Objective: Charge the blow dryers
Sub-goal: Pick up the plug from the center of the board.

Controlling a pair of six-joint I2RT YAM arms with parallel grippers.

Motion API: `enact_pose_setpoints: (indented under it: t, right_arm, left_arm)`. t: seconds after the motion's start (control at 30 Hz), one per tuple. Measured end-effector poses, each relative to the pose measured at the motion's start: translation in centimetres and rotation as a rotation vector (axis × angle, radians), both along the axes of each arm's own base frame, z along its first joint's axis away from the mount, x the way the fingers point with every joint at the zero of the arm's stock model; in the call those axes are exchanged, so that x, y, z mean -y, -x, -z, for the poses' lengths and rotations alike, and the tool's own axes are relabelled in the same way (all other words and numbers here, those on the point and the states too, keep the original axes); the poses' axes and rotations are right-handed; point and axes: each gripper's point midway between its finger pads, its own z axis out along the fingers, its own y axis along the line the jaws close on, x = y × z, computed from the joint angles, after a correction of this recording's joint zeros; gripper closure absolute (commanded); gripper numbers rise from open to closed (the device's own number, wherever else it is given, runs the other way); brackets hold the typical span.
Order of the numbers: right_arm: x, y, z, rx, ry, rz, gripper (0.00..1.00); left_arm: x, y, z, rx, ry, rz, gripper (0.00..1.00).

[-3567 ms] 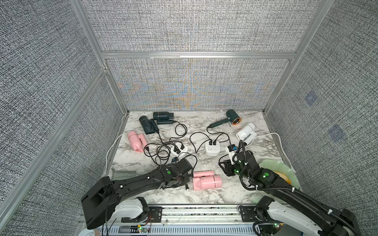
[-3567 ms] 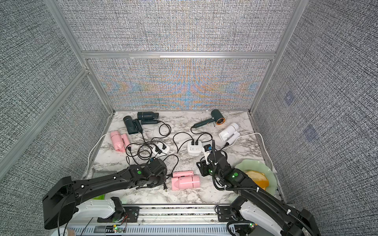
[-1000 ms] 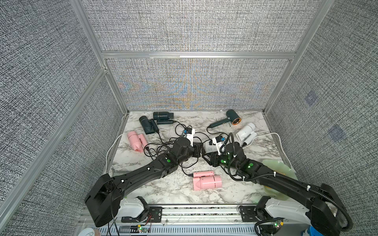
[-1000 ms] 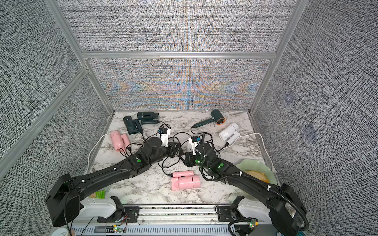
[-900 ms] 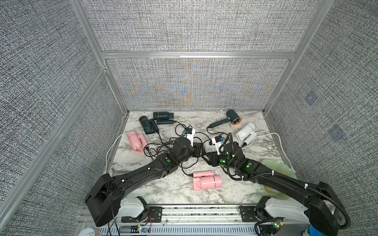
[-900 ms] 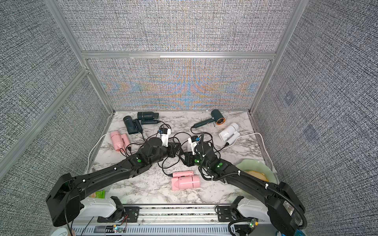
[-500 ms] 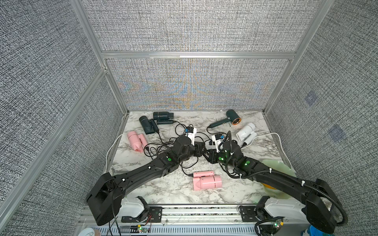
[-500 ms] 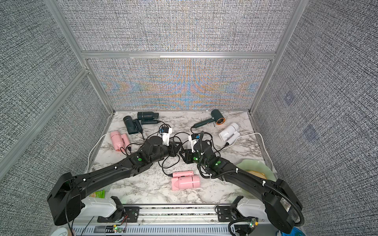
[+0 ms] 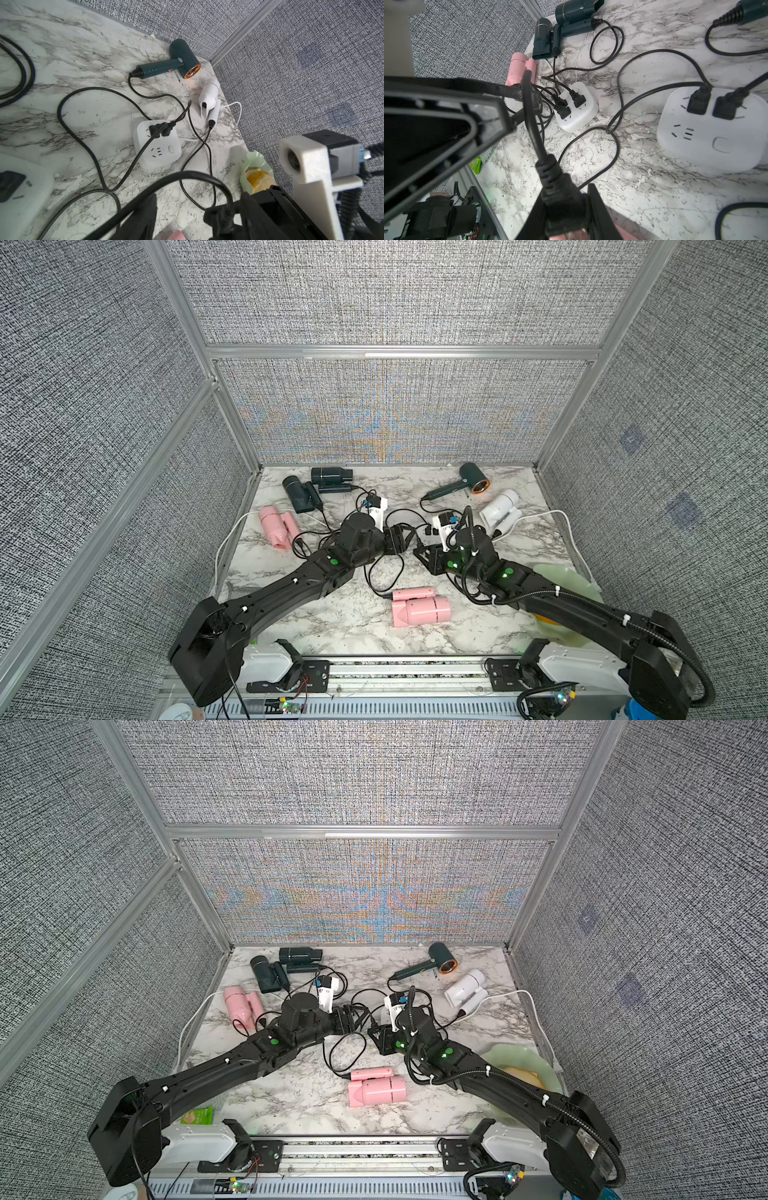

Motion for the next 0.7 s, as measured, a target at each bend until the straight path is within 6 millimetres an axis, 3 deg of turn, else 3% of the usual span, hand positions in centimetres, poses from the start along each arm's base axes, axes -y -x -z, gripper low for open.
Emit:
enact_pose_setpoints:
  t: [0.2, 0.33, 0.57, 0.7]
  right_arm:
    - [0.2, 0.8, 0.6, -0.017, 0.037, -0.036, 0.81]
    - [0.1, 1.2, 0.6, -0.016, 0.048, -0.069, 0.81]
    - [-0.3, 2.1, 0.7, -0.020, 0.055, -0.129, 0.81]
    - [-0.3, 2.5, 0.2, -0.001, 0.044, -0.151, 0.81]
  left_arm:
    - [-0.6, 1.1, 0.5, -0.059, 0.071, 0.084, 0.18]
    - [-0.2, 1.8, 0.4, -0.101, 0.121, 0.135, 0.16]
    - [1.3, 2.2, 0.8, -0.184, 0.196, 0.199, 0.18]
    - [1.8, 2.2, 1.2, -0.226, 0.209, 0.213, 0.26]
